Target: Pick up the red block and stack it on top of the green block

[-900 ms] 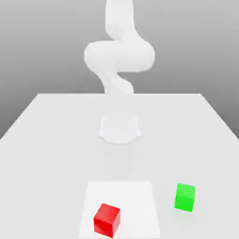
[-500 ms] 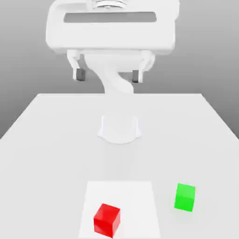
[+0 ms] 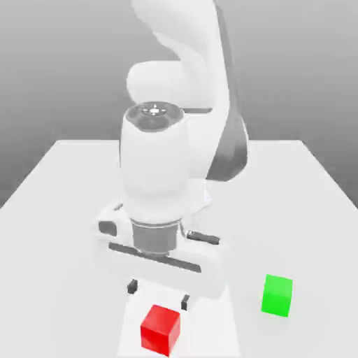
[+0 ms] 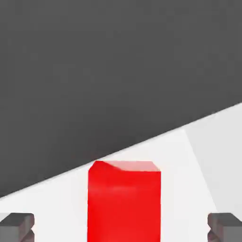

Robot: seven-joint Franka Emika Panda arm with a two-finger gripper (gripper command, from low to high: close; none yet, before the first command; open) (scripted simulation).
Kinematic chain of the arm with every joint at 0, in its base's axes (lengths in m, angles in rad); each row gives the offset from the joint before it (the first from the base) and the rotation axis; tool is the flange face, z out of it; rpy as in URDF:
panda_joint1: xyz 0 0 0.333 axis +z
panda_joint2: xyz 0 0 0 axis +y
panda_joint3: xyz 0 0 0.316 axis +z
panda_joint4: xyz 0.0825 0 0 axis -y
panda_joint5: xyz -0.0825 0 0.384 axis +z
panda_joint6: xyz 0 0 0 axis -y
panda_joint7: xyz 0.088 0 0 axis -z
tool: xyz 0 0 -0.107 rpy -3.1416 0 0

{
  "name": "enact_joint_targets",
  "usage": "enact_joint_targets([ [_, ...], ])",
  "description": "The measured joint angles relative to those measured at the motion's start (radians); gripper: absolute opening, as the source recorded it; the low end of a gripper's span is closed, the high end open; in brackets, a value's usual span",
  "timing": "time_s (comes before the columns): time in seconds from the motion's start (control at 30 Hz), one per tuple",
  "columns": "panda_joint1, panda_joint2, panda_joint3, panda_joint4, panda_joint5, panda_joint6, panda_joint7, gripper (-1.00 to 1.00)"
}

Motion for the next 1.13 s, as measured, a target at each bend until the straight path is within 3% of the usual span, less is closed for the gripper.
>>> enact_joint_targets([
  [0.07, 0.007, 0.073, -0.009, 0.010, -0.007, 0.060, 0.006, 0.00],
  [0.1, 0.010, 0.096, -0.012, 0.013, -0.009, 0.079, 0.008, -1.00],
  [0.33, 0.008, 0.095, -0.011, 0.013, -0.011, 0.080, 0.009, -1.00],
  [0.5, 0.003, -0.061, 0.005, -0.012, 0.009, -0.051, -0.002, -1.00],
  [0.83, 0.319, -0.271, 0.208, -0.157, 0.039, -0.115, 0.327, -1.00],
  [0.9, 0.376, -0.238, 0.197, -0.165, 0.015, -0.075, 0.370, -1.00],
  [1.0, 0.357, -0.142, 0.157, -0.163, -0.044, 0.017, 0.421, -1.00],
  [1.03, 0.365, -0.108, 0.144, -0.162, -0.065, 0.048, 0.436, 1.00],
  [1.13, 0.365, -0.108, 0.144, -0.162, -0.065, 0.048, 0.436, 1.00],
])
